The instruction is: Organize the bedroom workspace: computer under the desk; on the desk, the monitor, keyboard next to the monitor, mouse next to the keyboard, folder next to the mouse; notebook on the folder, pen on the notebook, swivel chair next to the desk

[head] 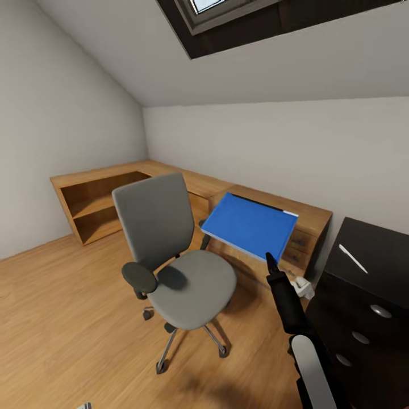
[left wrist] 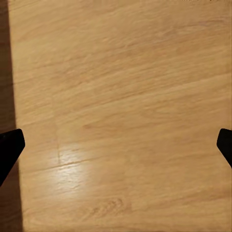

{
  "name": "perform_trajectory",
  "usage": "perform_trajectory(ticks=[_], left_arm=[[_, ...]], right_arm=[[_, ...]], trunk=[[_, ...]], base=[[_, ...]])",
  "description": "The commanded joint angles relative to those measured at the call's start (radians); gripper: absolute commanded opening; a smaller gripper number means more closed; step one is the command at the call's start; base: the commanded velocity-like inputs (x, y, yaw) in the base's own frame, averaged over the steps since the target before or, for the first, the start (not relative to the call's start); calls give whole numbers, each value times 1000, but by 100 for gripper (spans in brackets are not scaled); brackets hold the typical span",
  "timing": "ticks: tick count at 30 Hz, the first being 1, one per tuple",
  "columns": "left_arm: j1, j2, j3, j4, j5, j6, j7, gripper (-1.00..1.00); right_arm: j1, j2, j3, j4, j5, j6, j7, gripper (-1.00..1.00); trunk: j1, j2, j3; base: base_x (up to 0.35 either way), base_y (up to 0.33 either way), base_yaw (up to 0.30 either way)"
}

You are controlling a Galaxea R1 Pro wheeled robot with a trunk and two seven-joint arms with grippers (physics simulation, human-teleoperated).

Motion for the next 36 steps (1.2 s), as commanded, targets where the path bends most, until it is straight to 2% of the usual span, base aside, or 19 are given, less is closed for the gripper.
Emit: perform_trajectory(ticks=[1, 7, 12, 15, 21, 28, 32, 36], left_arm=[[0, 1, -1, -2, 6, 3, 4, 100], [0, 1, -1, -2, 5, 3, 4, 100], [0, 2, -1, -2, 5, 3, 4, 100], [0, 1, 0, -2, 5, 3, 4, 100], [0, 1, 0, -2, 4, 5, 4, 100], [0, -2, -9, 70, 2, 4, 3, 100], [0, -1, -19, 105, 4, -53, 3, 100], [0, -6, -39, 138, 4, -183, 4, 100]], right_arm=[[-1, -1, -2, 0, -11, 1, 6, -100], [0, -4, -2, 0, -18, 1, 6, -100], [1, -5, -3, 0, -66, 1, 6, -100], [1, -6, -3, 0, -81, 0, 7, -100], [1, -2, -2, 3, -89, -6, 1, -100], [1, -2, -21, 3, -91, -10, 1, -100], [1, -2, -26, 4, -118, -23, 0, -100], [1, -2, -56, 4, -126, -25, -44, -100]], trunk=[[-4, 7, 2], [-27, 49, 21], [-46, 84, 37], [-58, 105, 46], [-81, 147, 65], [-108, 196, 79], [-123, 224, 87], [-138, 252, 96]], base=[[0, 0, 0], [0, 0, 0], [0, 0, 0], [0, 0, 0], [0, 0, -9], [0, 0, -170], [0, 0, -183], [0, 0, -184]])
